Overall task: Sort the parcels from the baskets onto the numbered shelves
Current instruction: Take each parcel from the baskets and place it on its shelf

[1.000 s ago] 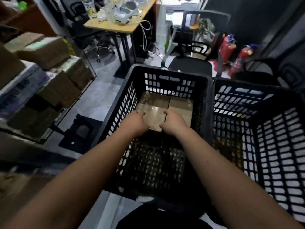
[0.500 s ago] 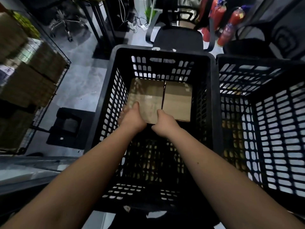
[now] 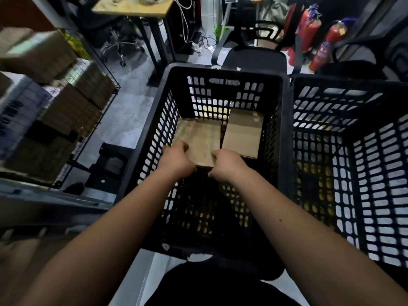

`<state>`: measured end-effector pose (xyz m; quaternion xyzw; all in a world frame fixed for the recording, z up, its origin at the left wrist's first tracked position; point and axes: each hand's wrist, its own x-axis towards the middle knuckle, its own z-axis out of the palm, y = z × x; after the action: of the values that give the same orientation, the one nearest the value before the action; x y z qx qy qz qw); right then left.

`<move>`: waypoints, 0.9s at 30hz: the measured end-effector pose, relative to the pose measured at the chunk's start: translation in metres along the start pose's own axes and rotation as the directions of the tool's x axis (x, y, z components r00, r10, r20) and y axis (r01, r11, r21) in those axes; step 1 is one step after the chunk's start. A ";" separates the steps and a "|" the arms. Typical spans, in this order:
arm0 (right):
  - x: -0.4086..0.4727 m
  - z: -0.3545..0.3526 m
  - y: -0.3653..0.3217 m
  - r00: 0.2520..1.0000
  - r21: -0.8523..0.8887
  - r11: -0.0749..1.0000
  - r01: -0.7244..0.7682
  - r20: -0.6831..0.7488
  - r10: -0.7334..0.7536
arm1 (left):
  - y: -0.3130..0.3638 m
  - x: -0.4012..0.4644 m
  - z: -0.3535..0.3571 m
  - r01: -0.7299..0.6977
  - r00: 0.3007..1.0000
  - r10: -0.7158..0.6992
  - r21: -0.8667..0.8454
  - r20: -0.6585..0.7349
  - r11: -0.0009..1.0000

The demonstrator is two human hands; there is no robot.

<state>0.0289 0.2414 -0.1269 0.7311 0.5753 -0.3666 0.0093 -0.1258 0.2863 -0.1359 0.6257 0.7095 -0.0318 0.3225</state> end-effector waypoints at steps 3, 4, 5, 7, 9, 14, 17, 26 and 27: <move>-0.022 -0.003 0.006 0.999 -0.029 0.999 0.045 -0.025 -0.046 | 0.002 -0.026 -0.006 -0.016 0.999 0.015 -0.016 -0.042 1.000; -0.030 -0.005 0.008 0.997 -0.025 0.998 0.065 -0.041 -0.066 | 0.003 -0.036 -0.008 -0.025 0.998 0.024 -0.021 -0.059 0.999; -0.039 -0.006 0.010 0.994 -0.020 0.996 0.088 -0.063 -0.089 | 0.003 -0.046 -0.010 -0.031 0.997 0.028 -0.026 -0.077 0.999; -0.059 -0.010 0.015 0.986 0.000 0.992 0.127 -0.108 -0.126 | 0.003 -0.067 -0.013 -0.033 0.994 0.027 -0.050 -0.108 0.998; -0.079 -0.012 0.020 0.976 0.030 0.987 0.157 -0.158 -0.151 | 0.002 -0.088 -0.012 -0.047 0.989 0.032 -0.098 -0.145 0.994; -0.123 -0.016 0.032 0.934 0.091 0.971 0.220 -0.307 -0.182 | -0.003 -0.136 0.005 -0.106 0.968 0.025 -0.321 -0.248 0.941; -0.147 -0.017 0.036 0.883 0.166 0.943 0.288 -0.426 -0.194 | -0.005 -0.161 0.012 -0.142 0.947 -0.014 -0.459 -0.320 0.877; -0.173 -0.018 0.050 0.809 0.241 0.843 0.482 -0.492 -0.322 | -0.003 -0.200 0.008 -0.311 0.889 -0.012 -0.621 -0.459 0.720; -0.171 -0.018 0.051 0.808 0.232 0.843 0.486 -0.488 -0.331 | -0.004 -0.199 0.004 -0.316 0.893 -0.006 -0.638 -0.449 0.702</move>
<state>0.0699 0.0891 -0.0408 0.6397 0.6350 -0.2847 -0.3264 -0.1256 0.1113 -0.0419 0.5085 0.6636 0.4001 0.3755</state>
